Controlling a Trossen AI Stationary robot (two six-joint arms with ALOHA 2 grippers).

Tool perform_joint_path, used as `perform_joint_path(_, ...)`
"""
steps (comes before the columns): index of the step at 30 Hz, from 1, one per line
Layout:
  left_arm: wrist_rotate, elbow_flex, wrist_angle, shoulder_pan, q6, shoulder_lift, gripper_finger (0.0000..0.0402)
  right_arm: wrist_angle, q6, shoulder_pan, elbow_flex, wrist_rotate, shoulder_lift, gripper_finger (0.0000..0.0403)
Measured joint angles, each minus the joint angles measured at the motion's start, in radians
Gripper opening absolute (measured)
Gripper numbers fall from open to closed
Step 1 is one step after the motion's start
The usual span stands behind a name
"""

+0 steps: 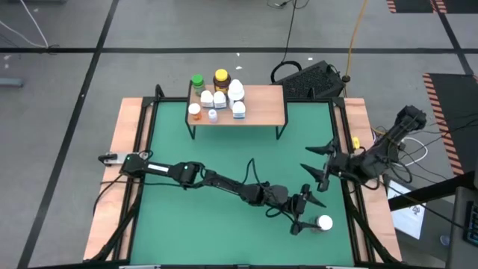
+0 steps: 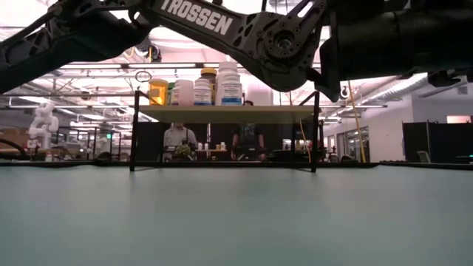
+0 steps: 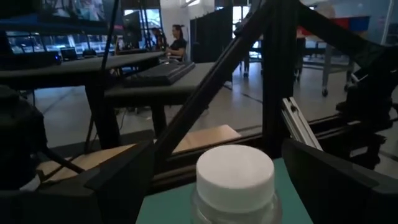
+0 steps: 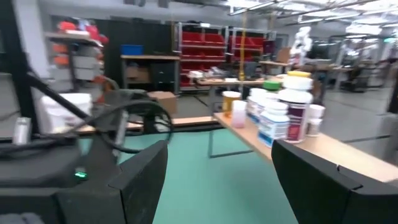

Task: Pick and place medicine bottles onto shelf by color
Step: Put the white and green pill bottle on the shelf

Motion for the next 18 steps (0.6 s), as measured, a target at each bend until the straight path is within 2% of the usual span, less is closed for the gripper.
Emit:
perform_joint_path(4,0.002,0.0,-0.018,0.0,-0.01,0.0,0.0356,-0.119,0.066,0.066,0.067,0.011,0.01,0.0281)
perform_joint_path(7,0.006,0.0,-0.017,-0.001,-0.009,0.0,0.0356,-0.299,0.175,0.108,0.16,0.06,0.054,0.0281)
perform_joint_path(11,0.006,0.0,-0.017,0.0,-0.009,-0.007,0.0356,-0.579,0.367,0.149,0.33,0.016,0.155,0.0281)
perform_joint_path(13,0.007,0.0,-0.012,0.002,-0.027,-0.012,0.0356,-0.747,0.488,0.159,0.424,-0.049,0.219,0.0281)
perform_joint_path(18,0.003,0.0,-0.098,0.005,-0.072,-0.051,0.0356,-1.13,0.824,0.159,0.616,-0.356,0.373,0.0278)
